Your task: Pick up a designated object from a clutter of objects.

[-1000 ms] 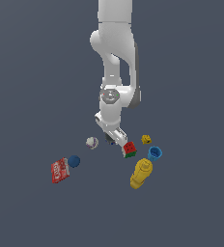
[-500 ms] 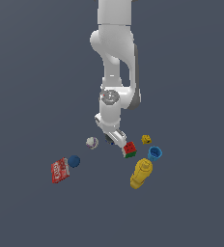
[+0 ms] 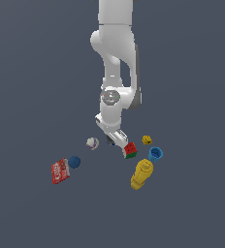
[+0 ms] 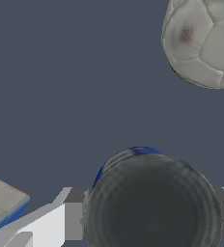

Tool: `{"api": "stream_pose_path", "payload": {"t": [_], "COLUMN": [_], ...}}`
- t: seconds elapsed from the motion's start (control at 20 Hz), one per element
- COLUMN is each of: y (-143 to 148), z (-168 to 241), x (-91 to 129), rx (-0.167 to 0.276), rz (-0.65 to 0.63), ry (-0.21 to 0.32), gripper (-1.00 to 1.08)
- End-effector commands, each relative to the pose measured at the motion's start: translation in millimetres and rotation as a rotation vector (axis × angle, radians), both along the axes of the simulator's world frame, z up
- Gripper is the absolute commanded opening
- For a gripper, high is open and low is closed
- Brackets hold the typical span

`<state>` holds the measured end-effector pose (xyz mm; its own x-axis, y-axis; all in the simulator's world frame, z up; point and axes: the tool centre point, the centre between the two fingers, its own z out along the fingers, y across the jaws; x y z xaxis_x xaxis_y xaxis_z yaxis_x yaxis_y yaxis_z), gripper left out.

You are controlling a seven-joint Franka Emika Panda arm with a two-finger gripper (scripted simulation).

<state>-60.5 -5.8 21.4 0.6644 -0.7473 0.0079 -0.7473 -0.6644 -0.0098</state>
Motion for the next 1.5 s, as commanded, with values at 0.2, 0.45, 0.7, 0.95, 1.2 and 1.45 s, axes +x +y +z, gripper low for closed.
{"api": "stream_pose_path", "payload": {"t": [0.2, 0.45, 0.7, 0.95, 1.2, 1.45], "y": [5, 13, 24, 37, 51, 64], "z": [16, 40, 75, 117, 159, 201], "x": [8, 21, 38, 60, 83, 106], "rx": [0.0, 0.0, -0.002, -0.002, -0.003, -0.003], "rz": [0.0, 0.0, 0.0, 0.0, 0.0, 0.0], "ry": [-0.001, 0.0, 0.002, 0.003, 0.005, 0.006], "gripper": [-1.0, -1.0, -1.0, -1.0, -1.0, -1.0]}}
